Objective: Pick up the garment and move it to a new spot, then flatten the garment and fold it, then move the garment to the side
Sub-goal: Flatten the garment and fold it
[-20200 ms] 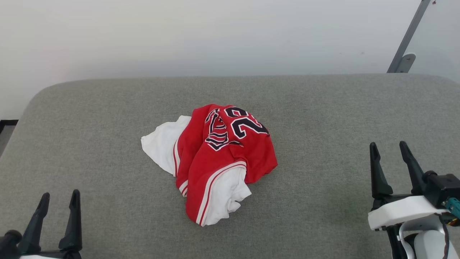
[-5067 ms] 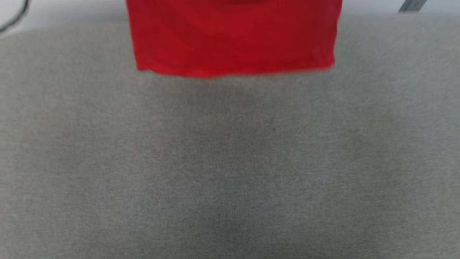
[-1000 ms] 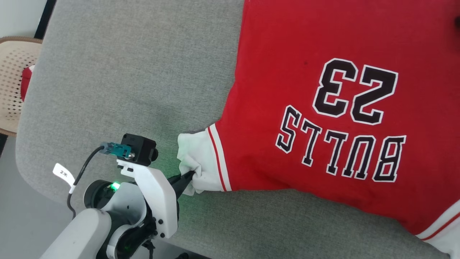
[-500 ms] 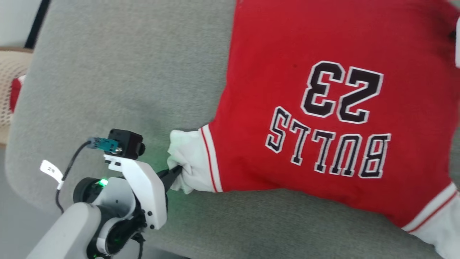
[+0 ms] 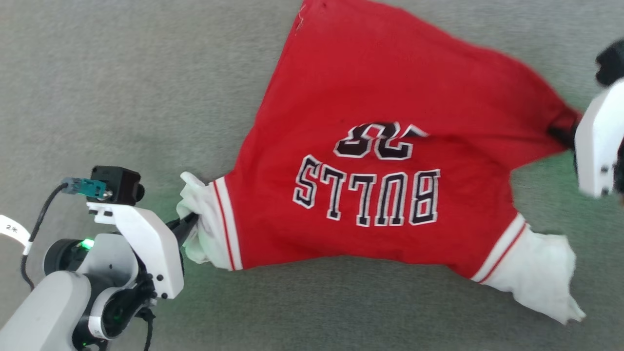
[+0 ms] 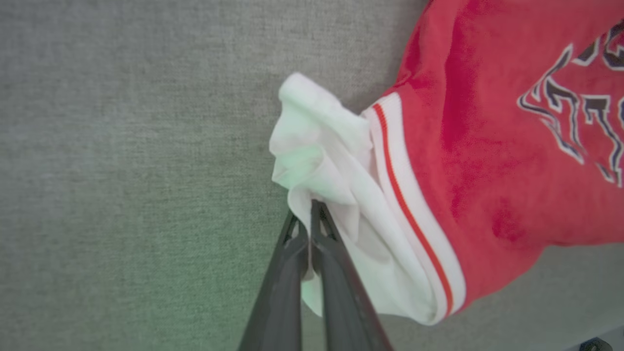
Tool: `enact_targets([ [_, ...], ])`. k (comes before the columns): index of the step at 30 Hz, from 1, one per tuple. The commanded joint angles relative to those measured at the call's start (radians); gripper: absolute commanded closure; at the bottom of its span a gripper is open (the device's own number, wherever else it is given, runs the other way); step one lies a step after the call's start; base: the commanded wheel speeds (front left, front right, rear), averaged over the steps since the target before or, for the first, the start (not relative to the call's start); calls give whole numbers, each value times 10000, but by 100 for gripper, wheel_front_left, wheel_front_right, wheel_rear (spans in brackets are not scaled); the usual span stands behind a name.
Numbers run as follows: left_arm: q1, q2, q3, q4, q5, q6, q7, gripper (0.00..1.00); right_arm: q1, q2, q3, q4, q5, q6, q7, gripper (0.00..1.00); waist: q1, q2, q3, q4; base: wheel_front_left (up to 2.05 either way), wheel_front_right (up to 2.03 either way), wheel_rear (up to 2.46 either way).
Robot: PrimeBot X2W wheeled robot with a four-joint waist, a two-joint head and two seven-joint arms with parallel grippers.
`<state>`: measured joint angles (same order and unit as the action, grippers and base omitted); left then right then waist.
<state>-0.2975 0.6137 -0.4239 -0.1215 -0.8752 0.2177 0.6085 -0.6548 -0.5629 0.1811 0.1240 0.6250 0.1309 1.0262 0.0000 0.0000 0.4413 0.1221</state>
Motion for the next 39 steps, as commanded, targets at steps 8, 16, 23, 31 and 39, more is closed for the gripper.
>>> enact_targets([
  [8, 173, 280, 145, -276, -77, 196, 212, 100, 3422, 845, -1385, -3293, 277, -3, 1284, 100, 0, 0, -400, -886, 0, 0, 0],
  [16, 184, 313, 127, -238, -133, 182, 220, 100, 5847, 2126, -2079, -4118, -458, -3, 1119, 100, 0, 0, -520, -996, 0, 0, 0],
  [23, 191, 240, 99, -86, -200, 103, 156, 100, 6031, 2357, -1690, -2871, -1002, -4, -478, 0, 0, 0, -636, -969, 0, 0, 0],
  [31, 371, 303, 129, 15, -265, 26, 41, 100, 5983, 2087, -1973, -3147, -839, -23, -1011, 0, 0, 0, -868, -1007, 0, 0, 0],
  [39, 488, 358, 142, -86, -265, 87, -12, 100, 5774, 1932, -2723, -5169, -726, -1, -885, 0, 0, 0, -964, -983, 0, 0, 0],
])
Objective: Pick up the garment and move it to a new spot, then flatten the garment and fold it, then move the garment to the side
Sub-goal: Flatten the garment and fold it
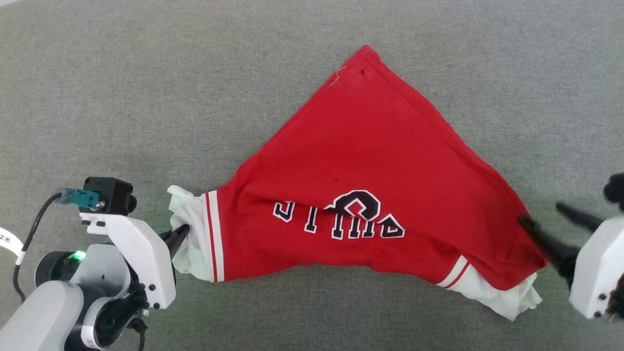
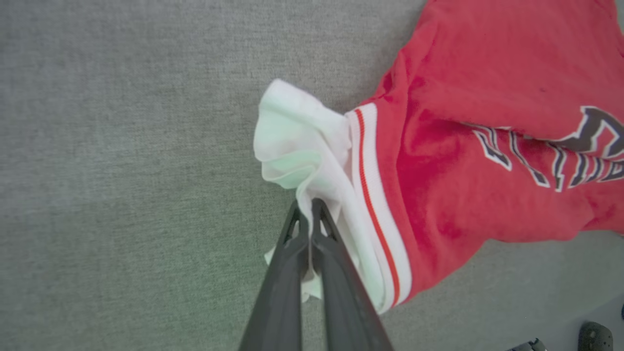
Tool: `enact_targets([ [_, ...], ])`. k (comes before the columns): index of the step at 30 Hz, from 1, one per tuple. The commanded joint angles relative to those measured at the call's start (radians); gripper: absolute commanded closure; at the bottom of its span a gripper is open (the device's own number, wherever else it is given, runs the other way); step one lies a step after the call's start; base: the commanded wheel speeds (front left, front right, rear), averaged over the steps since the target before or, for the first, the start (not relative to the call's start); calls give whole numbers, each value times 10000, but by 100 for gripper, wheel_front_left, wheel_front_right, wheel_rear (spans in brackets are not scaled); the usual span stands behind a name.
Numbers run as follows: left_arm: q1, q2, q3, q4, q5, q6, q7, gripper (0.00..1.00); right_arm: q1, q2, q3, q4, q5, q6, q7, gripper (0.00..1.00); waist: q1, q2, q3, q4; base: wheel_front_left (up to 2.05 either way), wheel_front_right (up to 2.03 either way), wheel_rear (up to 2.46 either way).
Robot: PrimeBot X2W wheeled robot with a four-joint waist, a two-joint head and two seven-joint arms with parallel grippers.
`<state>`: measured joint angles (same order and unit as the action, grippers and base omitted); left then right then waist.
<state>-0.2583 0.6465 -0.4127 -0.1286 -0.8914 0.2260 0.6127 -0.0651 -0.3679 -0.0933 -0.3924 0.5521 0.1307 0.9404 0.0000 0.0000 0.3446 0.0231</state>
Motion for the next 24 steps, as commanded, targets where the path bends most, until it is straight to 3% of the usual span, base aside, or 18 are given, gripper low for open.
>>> enact_targets([
  [1, 82, 16, 18, -27, -98, 5, -54, 100, -242, -55, 27, -209, -17, 1, -114, 0, 0, 0, 10, 29, 0, 0, 0],
  [5, -124, -72, -94, -90, 0, -49, -49, 100, -927, -206, 269, -399, -109, 1, -600, 0, 0, 0, 105, 219, 0, 0, 0],
  [11, -529, -293, -309, -42, 138, -179, -56, 100, -2600, -767, 1303, 547, -254, 1, -1610, 0, 0, 0, 353, 766, 0, 0, 0],
  [24, -1439, -1170, -1044, 637, 313, -843, -229, 100, -6816, -1694, 3585, 5049, 86, 1, -2744, 0, 0, 0, 983, 2454, 0, 0, 0],
])
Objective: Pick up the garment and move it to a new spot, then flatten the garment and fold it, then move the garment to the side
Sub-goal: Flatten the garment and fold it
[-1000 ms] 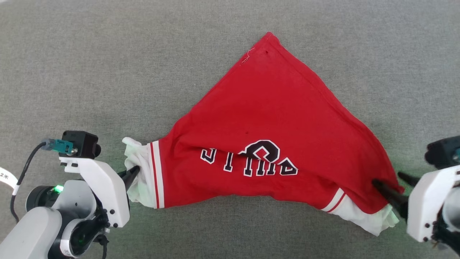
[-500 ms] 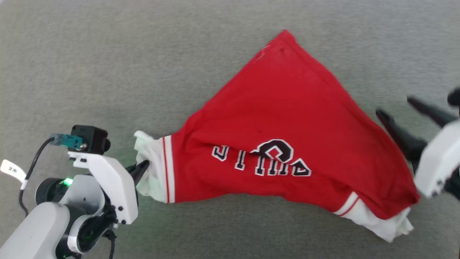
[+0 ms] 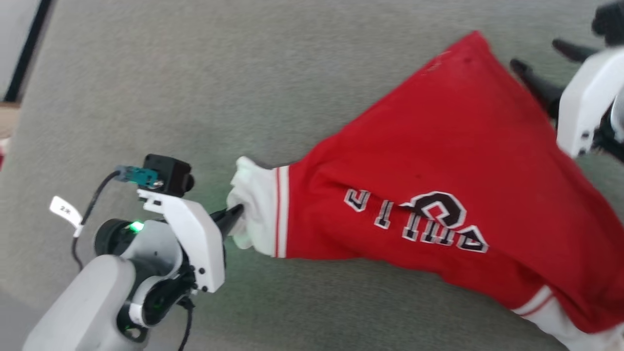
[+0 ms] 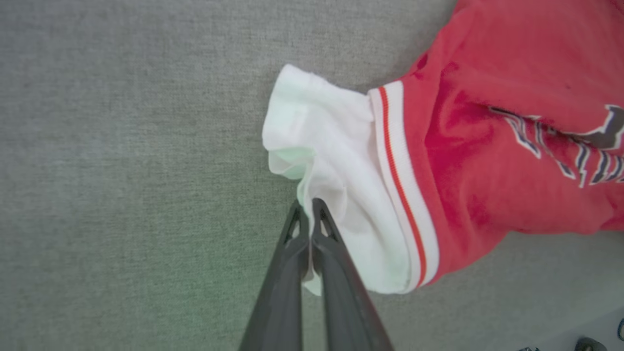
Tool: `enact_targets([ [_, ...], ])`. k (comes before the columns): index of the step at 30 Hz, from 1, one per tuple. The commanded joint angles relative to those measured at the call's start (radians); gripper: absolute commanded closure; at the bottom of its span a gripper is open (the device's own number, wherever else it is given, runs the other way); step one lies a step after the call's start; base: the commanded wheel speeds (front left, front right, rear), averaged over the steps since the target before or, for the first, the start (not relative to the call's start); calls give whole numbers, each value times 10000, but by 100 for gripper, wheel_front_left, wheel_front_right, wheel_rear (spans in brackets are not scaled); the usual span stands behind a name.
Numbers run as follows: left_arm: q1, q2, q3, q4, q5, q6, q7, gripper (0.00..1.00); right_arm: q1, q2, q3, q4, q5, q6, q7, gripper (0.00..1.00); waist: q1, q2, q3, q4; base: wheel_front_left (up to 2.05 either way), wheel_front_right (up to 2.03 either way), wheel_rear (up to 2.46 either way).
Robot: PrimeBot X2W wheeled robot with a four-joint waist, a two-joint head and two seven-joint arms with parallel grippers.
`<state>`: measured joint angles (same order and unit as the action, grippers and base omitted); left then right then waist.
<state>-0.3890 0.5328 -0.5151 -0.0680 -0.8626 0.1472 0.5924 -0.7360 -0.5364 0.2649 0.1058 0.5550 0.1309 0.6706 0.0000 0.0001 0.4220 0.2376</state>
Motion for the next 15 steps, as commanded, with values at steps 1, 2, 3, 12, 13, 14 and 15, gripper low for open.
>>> enact_targets([
  [1, -212, -116, -93, 103, 51, -109, -52, 100, -360, -63, 160, 434, 102, -3, -23, 0, 0, -1, 269, 448, 0, 0, 0],
  [2, -276, -196, -147, 160, 55, -182, -65, 100, -606, -115, 342, 741, 134, -1, 3, 0, 0, -1, 330, 584, 0, 0, 0],
  [3, -276, -196, -147, 160, 55, -182, -65, 100, -606, -115, 342, 741, 134, -1, 3, 0, 0, -1, 330, 584, 0, 0, 0],
  [12, -856, -823, -521, 838, 88, -628, -305, 100, -2652, -509, 2236, 3837, 783, -1, 1041, 0, 0, -1, 841, 1549, 0, 0, 0],
  [13, -890, -864, -541, 905, 80, -667, -315, 100, -2740, -516, 2442, 4161, 838, -1, 1255, 0, 0, -1, 879, 1603, 0, 0, 0],
  [14, -919, -919, -566, 990, 64, -684, -333, 100, -2789, -507, 2699, 4453, 856, -3, 1473, 0, 0, -1, 908, 1652, 0, 0, 0],
  [15, -955, -966, -590, 1068, 58, -719, -348, 100, -2818, -493, 2929, 4755, 946, -3, 1716, 0, 0, -1, 928, 1701, 0, 0, 0],
])
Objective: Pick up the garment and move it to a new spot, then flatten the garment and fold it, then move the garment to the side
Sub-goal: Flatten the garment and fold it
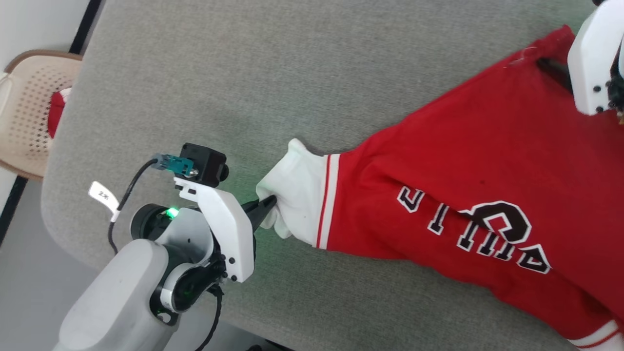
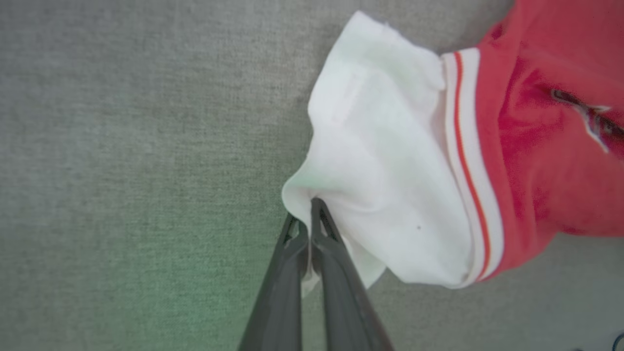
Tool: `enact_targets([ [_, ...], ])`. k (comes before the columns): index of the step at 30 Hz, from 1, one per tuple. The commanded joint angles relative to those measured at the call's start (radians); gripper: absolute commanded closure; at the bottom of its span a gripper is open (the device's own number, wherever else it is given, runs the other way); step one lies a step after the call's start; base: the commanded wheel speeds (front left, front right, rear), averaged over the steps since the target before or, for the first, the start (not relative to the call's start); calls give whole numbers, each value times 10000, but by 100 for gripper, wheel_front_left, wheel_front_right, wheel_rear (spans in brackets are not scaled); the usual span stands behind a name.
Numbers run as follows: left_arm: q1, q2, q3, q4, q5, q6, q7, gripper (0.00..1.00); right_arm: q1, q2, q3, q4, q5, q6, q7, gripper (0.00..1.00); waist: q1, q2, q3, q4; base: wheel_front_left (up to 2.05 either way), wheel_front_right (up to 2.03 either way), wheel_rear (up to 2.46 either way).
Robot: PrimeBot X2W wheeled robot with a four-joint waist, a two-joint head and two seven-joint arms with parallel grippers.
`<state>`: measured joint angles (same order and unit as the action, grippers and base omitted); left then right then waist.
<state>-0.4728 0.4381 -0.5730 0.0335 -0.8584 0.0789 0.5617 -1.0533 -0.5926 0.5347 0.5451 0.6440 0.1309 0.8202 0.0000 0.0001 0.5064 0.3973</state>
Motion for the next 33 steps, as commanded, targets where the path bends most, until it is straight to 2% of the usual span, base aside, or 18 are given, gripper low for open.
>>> enact_targets([
  [1, -162, -69, -35, 112, 18, -76, -70, 100, 341, 111, 408, 668, 194, -3, 515, 0, 0, -1, 98, 147, 0, 0, 0],
  [7, -302, -202, -88, 479, -54, -157, -108, 100, 202, 55, 1404, 1636, 491, 0, 2242, 0, 0, -1, 66, 256, 0, 0, 0],
  [8, -333, -198, -76, 535, -64, -161, -115, 100, 173, 20, 1564, 1632, 539, 2, 2462, 41, 0, -1, 41, 251, 0, 0, 0],
  [9, -366, -197, -73, 572, -80, -170, -96, 100, 105, -18, 1637, 1586, 629, 9, 2538, 100, 0, -1, 13, 238, 0, 0, 0],
  [16, -999, 170, 264, 681, -50, -83, 190, 100, -764, -295, 1630, 915, 942, -3, 1476, 100, 0, -1, -230, -157, 0, 0, 0],
  [22, -2192, 889, 733, 679, 102, 115, 824, 100, -1281, -314, 1398, 202, 1170, -3, 519, 100, 0, -1, -609, -831, 0, 0, 0],
  [27, -3471, 1494, 1072, 889, 311, 174, 1455, 100, -1522, -499, 1185, -371, 1240, -3, 93, 100, 0, -1, -923, -1474, 0, 0, 0],
  [33, -4744, 1881, 1294, 1243, 475, 56, 1803, 100, -1735, -647, 808, -980, 1250, -3, -293, 100, 0, -1, -1263, -2049, 0, 0, 0],
])
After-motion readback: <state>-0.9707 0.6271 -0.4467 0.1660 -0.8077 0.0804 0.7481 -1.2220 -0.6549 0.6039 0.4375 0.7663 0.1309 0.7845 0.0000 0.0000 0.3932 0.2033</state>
